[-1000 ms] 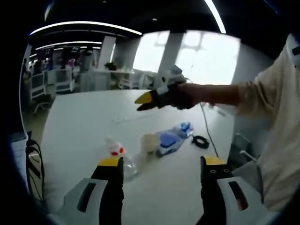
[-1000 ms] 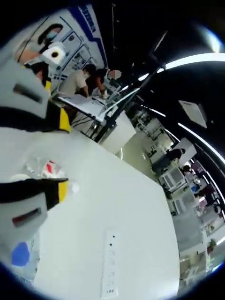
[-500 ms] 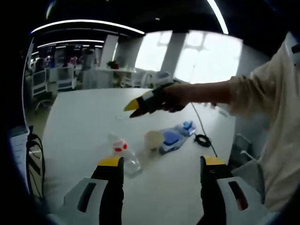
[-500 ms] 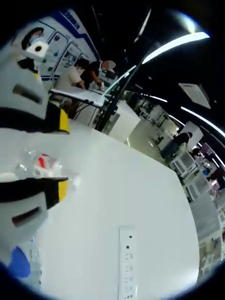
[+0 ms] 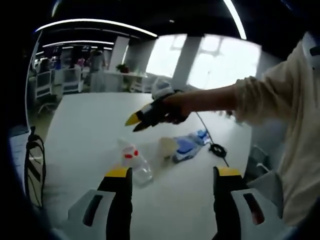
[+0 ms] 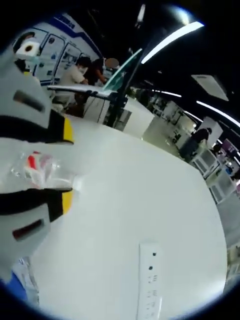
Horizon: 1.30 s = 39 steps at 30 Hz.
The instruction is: Arrange the tabletop items into an orderly group along one side of the table until the central work area is clear of visible clutter.
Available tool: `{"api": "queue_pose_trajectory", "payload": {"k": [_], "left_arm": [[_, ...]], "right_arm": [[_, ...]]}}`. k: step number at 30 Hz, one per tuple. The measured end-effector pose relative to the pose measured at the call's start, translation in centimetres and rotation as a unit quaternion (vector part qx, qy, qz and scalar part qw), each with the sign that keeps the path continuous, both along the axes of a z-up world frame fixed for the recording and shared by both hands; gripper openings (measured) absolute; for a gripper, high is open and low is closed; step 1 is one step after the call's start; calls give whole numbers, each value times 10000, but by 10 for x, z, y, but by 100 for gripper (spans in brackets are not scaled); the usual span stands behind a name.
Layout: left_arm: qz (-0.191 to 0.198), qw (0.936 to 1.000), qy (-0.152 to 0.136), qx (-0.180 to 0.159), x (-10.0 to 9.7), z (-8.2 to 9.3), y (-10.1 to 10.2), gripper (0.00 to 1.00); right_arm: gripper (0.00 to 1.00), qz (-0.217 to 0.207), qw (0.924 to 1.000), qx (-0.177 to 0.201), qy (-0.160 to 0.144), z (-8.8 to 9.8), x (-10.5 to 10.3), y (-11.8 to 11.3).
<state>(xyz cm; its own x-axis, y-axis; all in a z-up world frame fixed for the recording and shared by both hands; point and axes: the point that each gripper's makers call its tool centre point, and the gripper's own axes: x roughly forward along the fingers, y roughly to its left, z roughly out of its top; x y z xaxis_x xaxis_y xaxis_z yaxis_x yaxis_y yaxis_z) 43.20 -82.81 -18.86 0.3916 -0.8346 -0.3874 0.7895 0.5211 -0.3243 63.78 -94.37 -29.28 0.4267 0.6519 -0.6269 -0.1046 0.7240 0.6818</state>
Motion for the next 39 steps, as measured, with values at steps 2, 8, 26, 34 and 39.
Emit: {"api": "queue_pose_trajectory", "payload": {"k": [2, 8, 26, 34, 39], "left_arm": [[11, 10000, 25, -22, -1, -3, 1, 62], [97, 9999, 99, -102, 0, -11, 7, 62], [242, 9991, 228, -259, 2, -28, 16, 62], [328, 9986, 269, -313, 3, -32, 20, 61], [368, 9983, 279, -368, 4, -35, 22, 61]], "right_arm": [[32, 18, 10000, -21, 87, -6, 1, 2], [34, -24, 9996, -88, 282, -23, 7, 6], [36, -21, 9975, -316, 629, -48, 10, 12], [35, -88, 9968, -408, 679, -54, 13, 12], [34, -116, 9964, -416, 728, -59, 13, 15]]}}
